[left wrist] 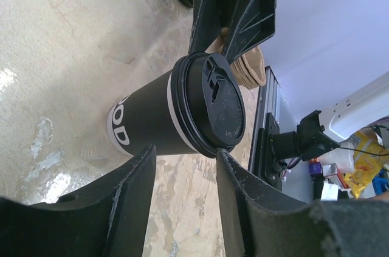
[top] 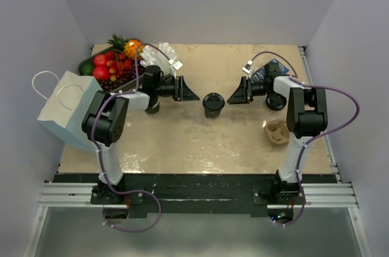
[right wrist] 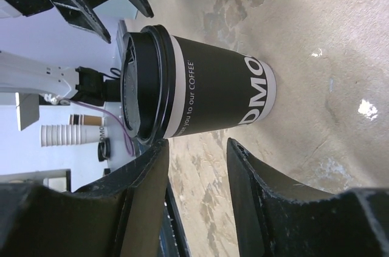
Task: Pack the takeout coffee
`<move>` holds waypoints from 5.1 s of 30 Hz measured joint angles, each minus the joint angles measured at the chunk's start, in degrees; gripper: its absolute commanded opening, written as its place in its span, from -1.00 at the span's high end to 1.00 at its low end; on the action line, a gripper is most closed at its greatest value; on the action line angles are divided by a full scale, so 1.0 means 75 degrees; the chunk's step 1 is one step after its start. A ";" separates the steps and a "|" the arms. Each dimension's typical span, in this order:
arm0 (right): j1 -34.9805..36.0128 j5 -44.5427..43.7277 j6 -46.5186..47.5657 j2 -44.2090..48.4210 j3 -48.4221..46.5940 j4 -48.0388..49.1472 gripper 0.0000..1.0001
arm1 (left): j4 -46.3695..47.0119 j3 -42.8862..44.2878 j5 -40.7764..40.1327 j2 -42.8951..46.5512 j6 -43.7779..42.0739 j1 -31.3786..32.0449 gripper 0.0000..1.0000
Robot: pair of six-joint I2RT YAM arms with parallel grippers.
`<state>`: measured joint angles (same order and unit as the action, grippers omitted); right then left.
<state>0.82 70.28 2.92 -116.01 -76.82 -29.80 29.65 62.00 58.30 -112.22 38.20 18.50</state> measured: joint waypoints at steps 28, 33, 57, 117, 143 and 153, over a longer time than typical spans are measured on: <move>0.0291 0.0128 -0.0455 -0.0017 -0.0093 0.0332 0.05 | -0.0344 0.0175 -0.0711 -0.0105 -0.0679 0.0341 -0.22; 0.0309 0.0015 -0.0458 -0.0017 -0.0093 0.0332 0.09 | -0.0629 0.0210 -0.0889 -0.0105 -0.0933 0.0411 -0.23; 0.0440 -0.0169 -0.0391 -0.0017 -0.0268 0.0000 0.39 | -0.1749 0.0764 -0.0976 -0.0017 -0.1856 0.0437 0.05; 0.0711 -0.1556 0.0839 0.0152 -0.1303 -0.1221 -0.01 | -0.3305 0.1757 -0.1501 0.0035 -0.3800 0.0516 -0.45; 0.0764 -0.2585 0.5829 0.1545 -0.0985 -0.3069 -0.35 | -0.4998 0.1690 -0.0676 0.0530 -0.5869 0.0606 -0.57; 0.2363 -0.3692 0.8110 0.2725 0.0970 -0.3401 -0.35 | -0.5520 -0.0219 -0.1037 0.2159 -0.7918 0.1606 -0.49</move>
<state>18.55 42.59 63.75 -95.57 -69.54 -55.31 -11.75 60.36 50.52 -96.03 -21.19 30.55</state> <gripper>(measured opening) 0.681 0.764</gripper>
